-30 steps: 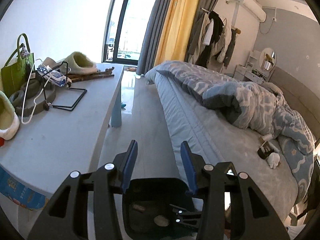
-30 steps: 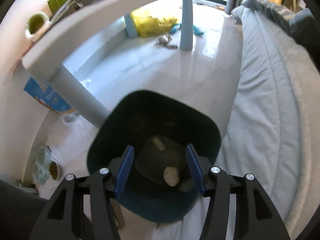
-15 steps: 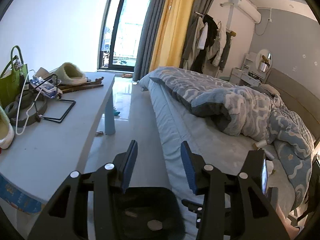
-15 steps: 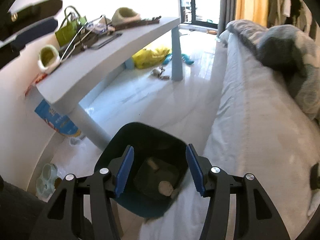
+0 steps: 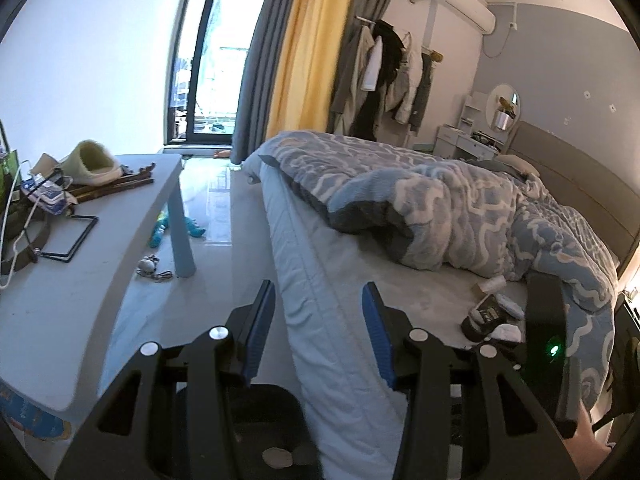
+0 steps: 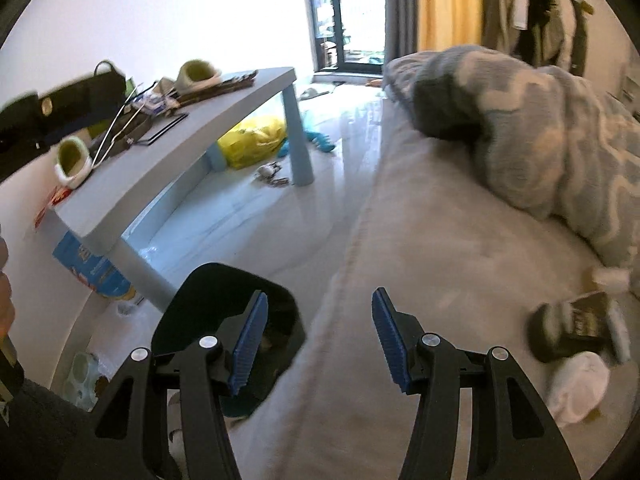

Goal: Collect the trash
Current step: 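Move both grippers back from the bin toward the items on the bed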

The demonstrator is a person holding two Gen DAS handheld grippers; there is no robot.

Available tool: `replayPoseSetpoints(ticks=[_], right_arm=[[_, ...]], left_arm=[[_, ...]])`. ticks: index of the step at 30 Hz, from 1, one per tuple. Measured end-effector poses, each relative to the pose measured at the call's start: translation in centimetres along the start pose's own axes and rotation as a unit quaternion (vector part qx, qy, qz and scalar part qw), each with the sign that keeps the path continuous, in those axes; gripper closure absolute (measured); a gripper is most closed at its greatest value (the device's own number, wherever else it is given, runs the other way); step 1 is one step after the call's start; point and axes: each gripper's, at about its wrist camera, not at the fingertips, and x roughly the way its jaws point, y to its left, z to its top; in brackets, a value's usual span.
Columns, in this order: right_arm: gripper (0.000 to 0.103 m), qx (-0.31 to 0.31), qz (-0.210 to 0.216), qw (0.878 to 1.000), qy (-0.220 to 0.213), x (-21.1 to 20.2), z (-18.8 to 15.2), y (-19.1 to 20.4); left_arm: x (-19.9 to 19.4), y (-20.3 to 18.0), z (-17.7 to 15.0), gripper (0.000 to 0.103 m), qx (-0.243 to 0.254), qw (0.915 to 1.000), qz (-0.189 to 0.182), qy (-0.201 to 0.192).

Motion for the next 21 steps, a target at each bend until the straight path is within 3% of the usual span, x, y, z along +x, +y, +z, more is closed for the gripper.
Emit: replayPoseSetpoints(ticks=[7,10,21], right_arm=[[0.042,0.019,-0.03,0.999,-0.028,-3.0,-1.0,-4.2],[0.041,0.026,-0.04,0.998,-0.031,-3.9,-1.5,-5.8],[0.033,0.063,-0.09,0.993,-0.045,-7.3,-4.2,-13.3]], left_arm=[[1.8,-3.4,-0.2,0.046,0.008,0.9997,-0.018,0.012],[2.7,-4.9,-0.4,0.038,0.012,0.9994,-0.025,0.018],[6.0,-9.9,-1.5,0.031,0.022,0.9967,-0.056,0.054]])
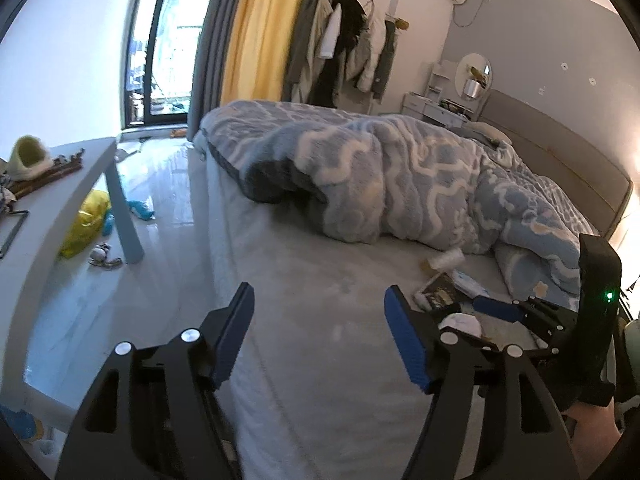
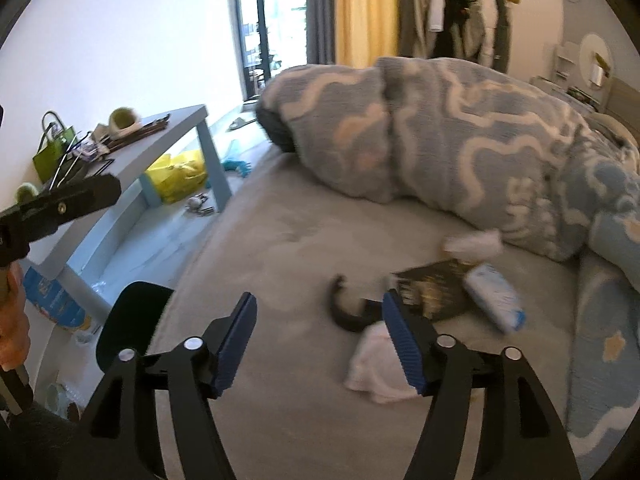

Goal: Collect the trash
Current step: 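Move both grippers back from the bin toward the items on the bed, then close the left gripper on the small white tissue ball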

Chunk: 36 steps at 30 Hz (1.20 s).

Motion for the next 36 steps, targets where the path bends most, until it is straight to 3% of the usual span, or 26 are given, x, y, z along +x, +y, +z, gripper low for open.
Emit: replayPoseSetpoints(ticks=[14,20,31,36], right_arm=[[0.025,0.027,-0.029,0.999,0.02,-1.3,-3.0,-7.1],[0.025,0.028,-0.034,0.999,0.027,-1.7,-4.1,-8.6],[0.025,0.028,-0.031,0.998,0.044,-1.5,-5.7,-10.7],[0.025,0.031,-0.029,0.998,0.044,-1.8,-6.2,-11.4]], left_arm=[[5.3,-6.2,-1.7,0.017,0.017,0.9976,-0.039,0.055],[7.4,-7.1,-2.6,0.013,-0.013,0.994,-0.064,0.087],[10.5,-10.5,-4.0,0.013,-0.02,0.9892,-0.086,0.117],[11.7,-11.6,-4.7,0.013,-0.02,0.9884,-0.079,0.128]])
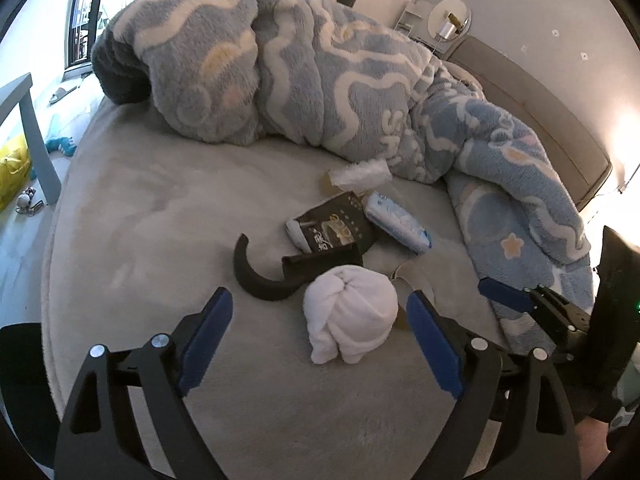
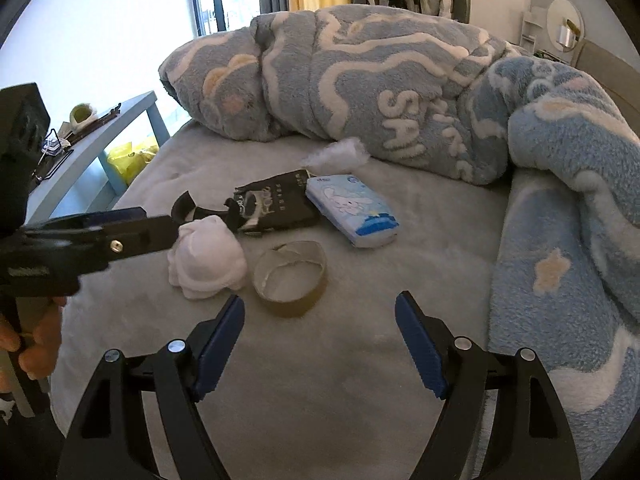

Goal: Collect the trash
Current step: 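Close the left gripper on the small white tissue ball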

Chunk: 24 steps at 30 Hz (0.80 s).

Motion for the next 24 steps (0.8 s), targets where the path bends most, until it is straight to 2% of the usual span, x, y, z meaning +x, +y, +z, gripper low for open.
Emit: replayPoseSetpoints(ticks=[7,16,18,24], right_arm=[[0.025,-0.003,0.004,1.0,0.005,0.1,-0.5,-0.6],[0.025,0.002,0.016,1.0,0.012,0.3,-0.9,-1.0],[0.025,0.004,0.018,1.0,0.013,0.3,-0.9,-1.0],[0.025,0.009,0.022,1.0,0.015,0.4,-0.8,-0.9]], left_arm=[[1.7,-1.2,-0.3,0.016,0.012,0.9998,0.012,0.005],[2.8,-1.9,-0.4,0.035,0.023,0.9995,0.022,0.009],[2.9,-1.9,-0.3,0.043,0.024,0.9995,0.019,0.009],[2.6,-2.1,-0.1,0.045,0.028,0.9995,0.011,0.009]])
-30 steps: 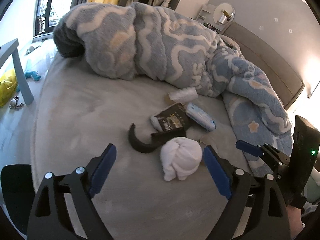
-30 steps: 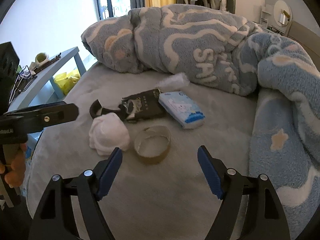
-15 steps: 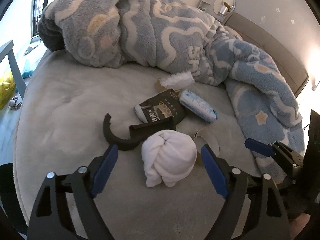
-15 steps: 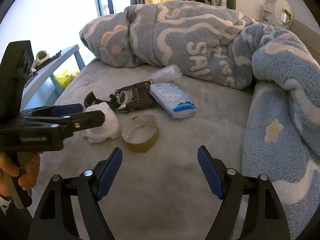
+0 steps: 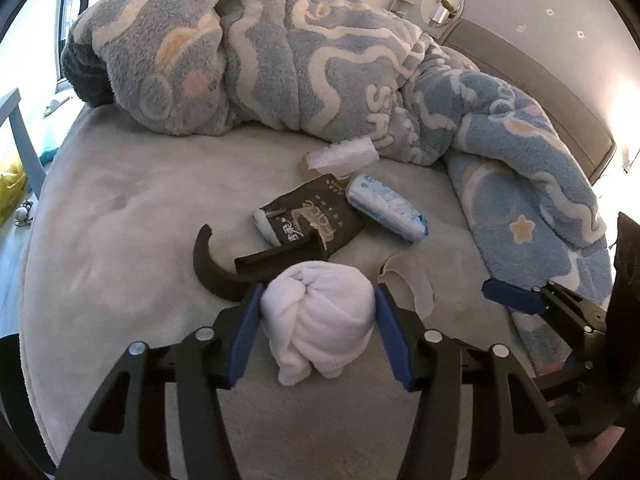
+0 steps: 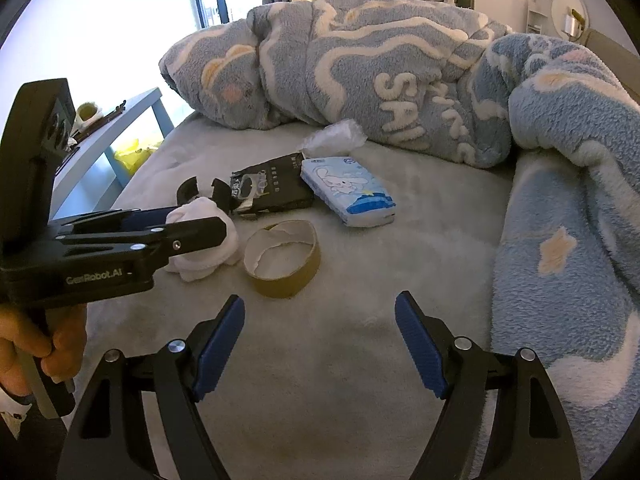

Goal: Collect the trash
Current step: 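Close the left gripper on the small white tissue ball, then grasp the brown cardboard tape roll with the right gripper while the left holds the tissue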

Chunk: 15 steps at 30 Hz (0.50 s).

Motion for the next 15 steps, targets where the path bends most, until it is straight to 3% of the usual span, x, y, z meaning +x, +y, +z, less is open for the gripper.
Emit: replayPoseSetpoints(ticks=[12,15], right_arm=[[0.025,-0.003,0.006,1.0,0.013,1.6,0.8,1.7],[0.034,-0.002,0.001,1.0,0.017,2.3,0.9,2.0]], left_arm=[[-2.2,1.2,0.2,0.045,-0.009,0.9997,-0.023,-0.009],[-3.1,1.8,0.3,0.045,-0.012,0.9995,-0.025,-0.016]])
